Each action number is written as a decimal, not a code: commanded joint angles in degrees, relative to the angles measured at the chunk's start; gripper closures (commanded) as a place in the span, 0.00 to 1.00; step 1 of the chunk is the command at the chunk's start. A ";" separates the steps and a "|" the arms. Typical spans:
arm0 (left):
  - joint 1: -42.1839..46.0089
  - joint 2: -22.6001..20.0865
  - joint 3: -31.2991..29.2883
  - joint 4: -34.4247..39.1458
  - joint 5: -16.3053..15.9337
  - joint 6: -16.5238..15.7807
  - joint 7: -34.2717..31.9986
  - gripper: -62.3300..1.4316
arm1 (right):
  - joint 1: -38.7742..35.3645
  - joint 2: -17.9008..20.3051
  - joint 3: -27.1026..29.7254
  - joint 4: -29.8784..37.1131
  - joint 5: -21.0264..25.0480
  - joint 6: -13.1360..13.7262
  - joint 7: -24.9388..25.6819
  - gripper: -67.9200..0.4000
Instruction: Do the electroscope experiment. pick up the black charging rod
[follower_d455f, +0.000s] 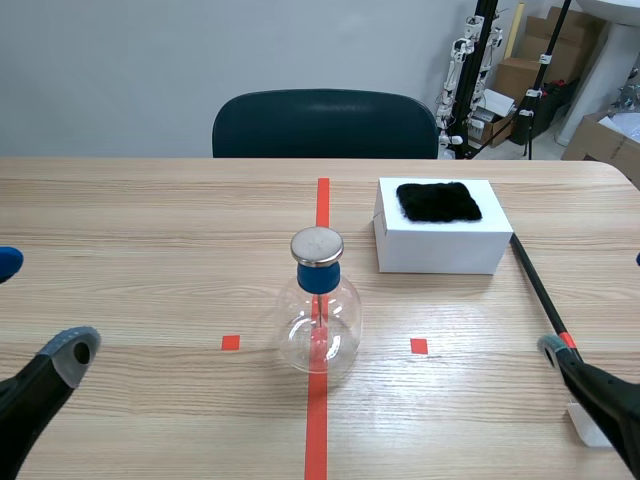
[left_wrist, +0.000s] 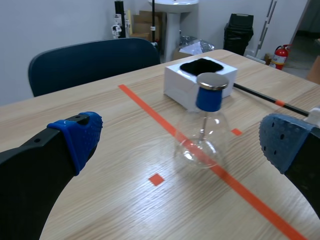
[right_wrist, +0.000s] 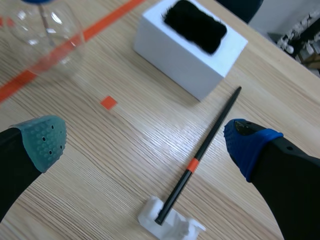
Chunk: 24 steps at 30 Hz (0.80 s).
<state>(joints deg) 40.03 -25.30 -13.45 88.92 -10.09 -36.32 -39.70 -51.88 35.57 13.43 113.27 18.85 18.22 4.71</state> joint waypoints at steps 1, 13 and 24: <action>-2.75 -1.90 0.04 -1.88 -0.81 -0.28 -1.84 0.00 | 2.86 0.28 0.42 1.18 0.81 -0.24 -2.34 0.03; -18.45 -7.41 12.33 -19.21 -0.28 -2.40 -8.20 0.00 | 18.12 0.42 -5.66 1.05 2.62 -5.99 -31.82 0.03; -25.77 -7.45 22.29 -28.09 10.21 -0.04 -21.07 0.00 | 35.58 -0.07 -14.05 -10.58 7.76 -6.47 -49.09 0.03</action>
<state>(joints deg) 14.63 -32.56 9.26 60.31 0.69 -36.45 -59.90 -17.41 35.22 -1.02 102.83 26.13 11.97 -44.45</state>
